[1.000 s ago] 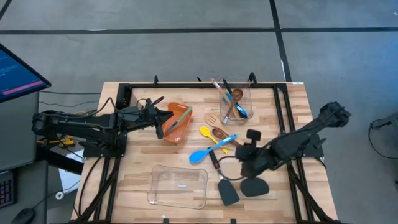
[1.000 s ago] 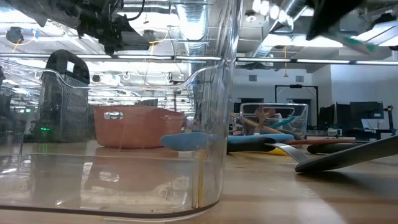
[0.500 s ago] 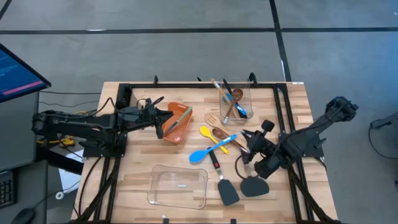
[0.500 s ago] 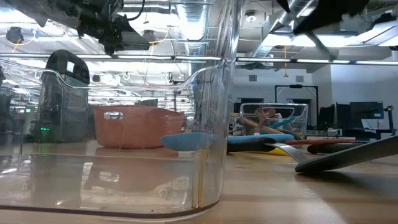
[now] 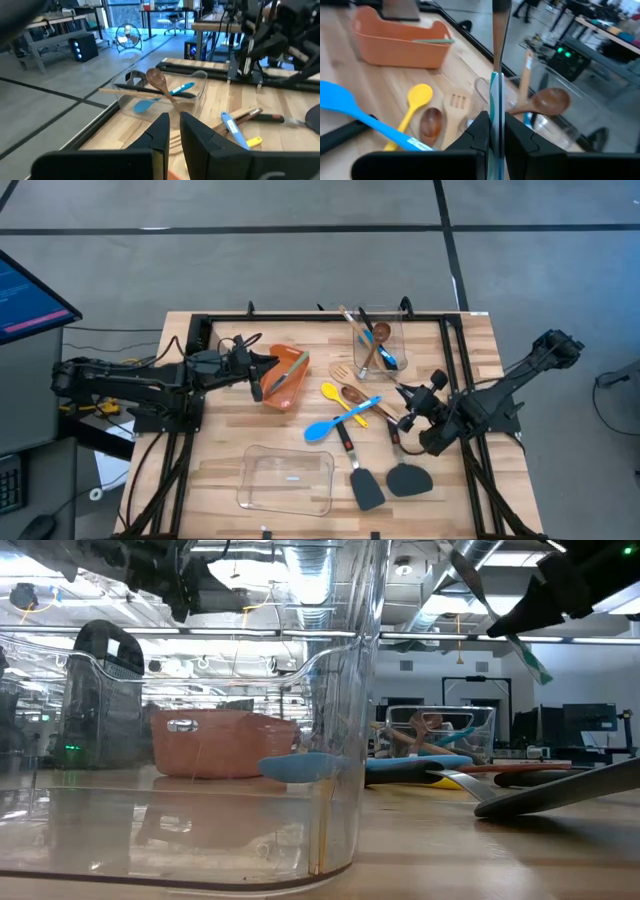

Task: Pick & Place Kitchen Items
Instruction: Put the table knife into the orange bin

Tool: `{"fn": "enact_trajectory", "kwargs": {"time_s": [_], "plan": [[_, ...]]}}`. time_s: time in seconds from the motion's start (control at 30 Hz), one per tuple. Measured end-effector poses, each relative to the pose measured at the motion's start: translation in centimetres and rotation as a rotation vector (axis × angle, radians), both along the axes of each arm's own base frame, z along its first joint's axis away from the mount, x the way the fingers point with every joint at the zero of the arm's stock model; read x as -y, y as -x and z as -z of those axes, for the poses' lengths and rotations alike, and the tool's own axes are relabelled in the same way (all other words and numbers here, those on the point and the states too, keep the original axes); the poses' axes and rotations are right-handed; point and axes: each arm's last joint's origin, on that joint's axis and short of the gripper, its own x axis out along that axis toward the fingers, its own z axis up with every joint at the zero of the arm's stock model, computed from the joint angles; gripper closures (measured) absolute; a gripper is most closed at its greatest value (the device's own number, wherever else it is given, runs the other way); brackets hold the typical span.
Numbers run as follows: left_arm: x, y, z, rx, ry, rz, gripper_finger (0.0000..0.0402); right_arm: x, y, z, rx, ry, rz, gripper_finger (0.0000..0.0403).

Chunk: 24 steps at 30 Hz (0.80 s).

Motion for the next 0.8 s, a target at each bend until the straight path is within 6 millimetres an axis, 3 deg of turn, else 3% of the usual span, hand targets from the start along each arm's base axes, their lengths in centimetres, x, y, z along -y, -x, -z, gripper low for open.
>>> {"fn": "enact_trajectory", "kwargs": {"time_s": [0.27,0.4,0.6,0.8], "plan": [[-0.1,-0.9,-0.1,0.057,-0.003,0.001,0.0372,0.0,-0.3,1.3,0.071,-0.026,-0.142,0.0378],[-0.1,-1.8,0.4,0.050,-0.019,0.003,0.0372,0.7,-1.2,1.0,0.126,-0.036,-0.248,0.0378],[-0.2,-3.2,1.0,0.070,-0.034,0.005,0.0372,2.7,-3.1,-0.1,0.234,-0.007,-0.423,0.0378],[-0.4,-4.1,1.8,0.074,-0.035,-0.002,0.0372,5.5,-4.7,0.3,0.239,0.000,-0.403,0.0378]]}}
